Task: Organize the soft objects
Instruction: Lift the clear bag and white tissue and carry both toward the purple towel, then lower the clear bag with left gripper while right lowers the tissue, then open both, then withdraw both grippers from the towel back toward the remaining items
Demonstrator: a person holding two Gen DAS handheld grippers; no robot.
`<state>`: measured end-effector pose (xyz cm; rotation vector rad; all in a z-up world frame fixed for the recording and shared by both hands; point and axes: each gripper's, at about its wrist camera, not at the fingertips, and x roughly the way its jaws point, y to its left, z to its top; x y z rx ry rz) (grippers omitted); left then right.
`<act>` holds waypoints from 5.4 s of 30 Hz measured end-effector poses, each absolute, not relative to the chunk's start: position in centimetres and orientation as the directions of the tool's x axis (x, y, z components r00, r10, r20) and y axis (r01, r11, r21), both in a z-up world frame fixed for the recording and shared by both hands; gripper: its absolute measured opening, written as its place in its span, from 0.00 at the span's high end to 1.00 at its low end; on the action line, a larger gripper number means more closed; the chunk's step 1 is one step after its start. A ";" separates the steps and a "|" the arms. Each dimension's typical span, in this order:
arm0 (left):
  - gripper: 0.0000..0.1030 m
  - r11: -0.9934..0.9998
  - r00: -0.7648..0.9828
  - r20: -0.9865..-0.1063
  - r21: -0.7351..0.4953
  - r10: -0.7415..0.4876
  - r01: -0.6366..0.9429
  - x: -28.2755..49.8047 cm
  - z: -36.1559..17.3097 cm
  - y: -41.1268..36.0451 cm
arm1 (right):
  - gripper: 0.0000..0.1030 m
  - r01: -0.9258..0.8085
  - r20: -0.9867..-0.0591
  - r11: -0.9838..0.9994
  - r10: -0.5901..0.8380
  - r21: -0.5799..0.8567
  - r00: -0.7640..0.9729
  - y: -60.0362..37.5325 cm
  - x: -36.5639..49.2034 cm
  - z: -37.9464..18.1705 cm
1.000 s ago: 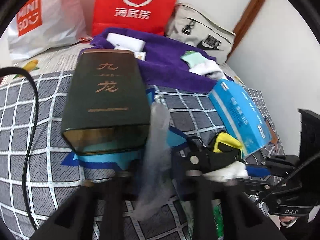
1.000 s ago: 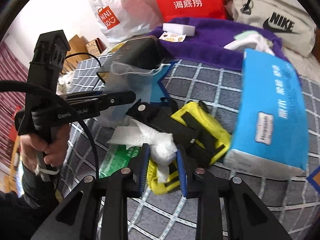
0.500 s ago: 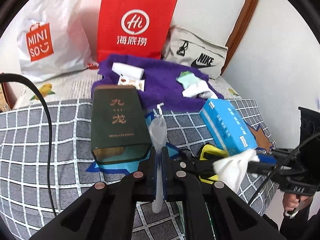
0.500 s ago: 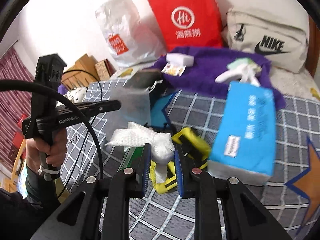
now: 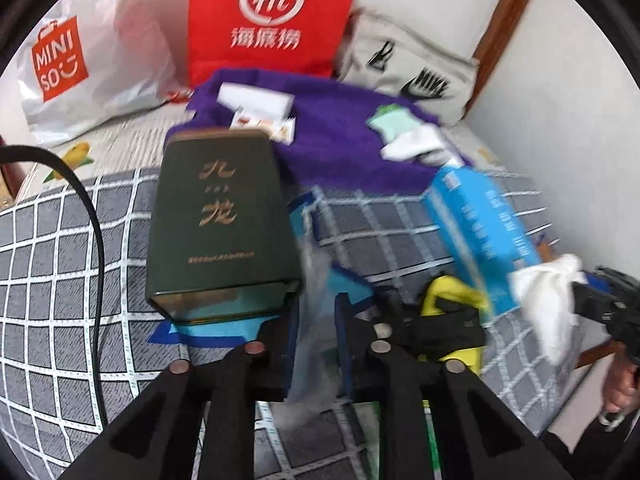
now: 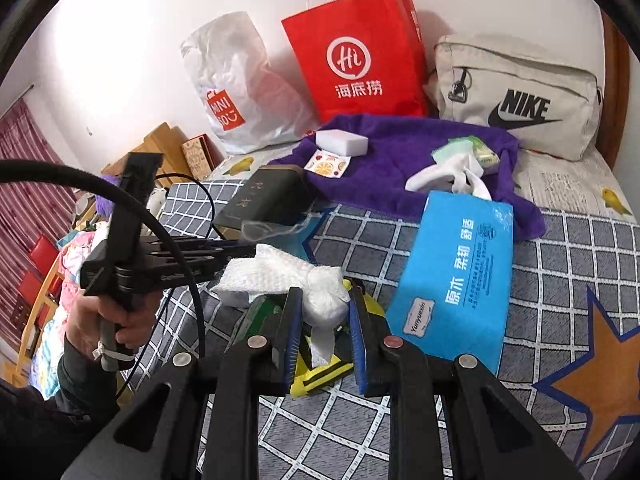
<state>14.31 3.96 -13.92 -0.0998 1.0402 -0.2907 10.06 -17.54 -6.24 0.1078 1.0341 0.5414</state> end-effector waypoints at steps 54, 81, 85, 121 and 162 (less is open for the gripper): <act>0.98 0.940 0.629 -0.699 -0.251 -0.341 0.230 31.5 -4.8 5.0 | 0.78 -0.255 -0.816 0.942 0.318 0.217 0.483 -18.5 35.1 -10.0; 0.98 0.917 0.502 -0.768 -0.307 -0.397 0.255 34.6 -9.4 3.1 | 0.73 -0.310 -0.924 0.923 0.305 0.228 0.231 -16.9 36.8 -17.3; 0.98 0.902 0.468 -0.771 -0.353 -0.431 0.250 35.0 -10.3 3.0 | 0.59 -0.300 -0.908 0.925 0.316 0.231 0.275 -17.5 36.8 -16.0; 0.41 0.979 0.532 -0.821 -0.161 -0.205 0.128 34.9 -8.9 4.1 | 0.48 -0.374 -0.817 0.904 0.370 0.206 0.443 -15.8 32.7 -7.3; 0.35 0.950 0.654 -0.689 -0.210 -0.311 0.230 29.0 -0.8 5.8 | 0.91 -0.528 -0.924 0.831 0.324 0.175 0.203 -8.5 14.1 -13.1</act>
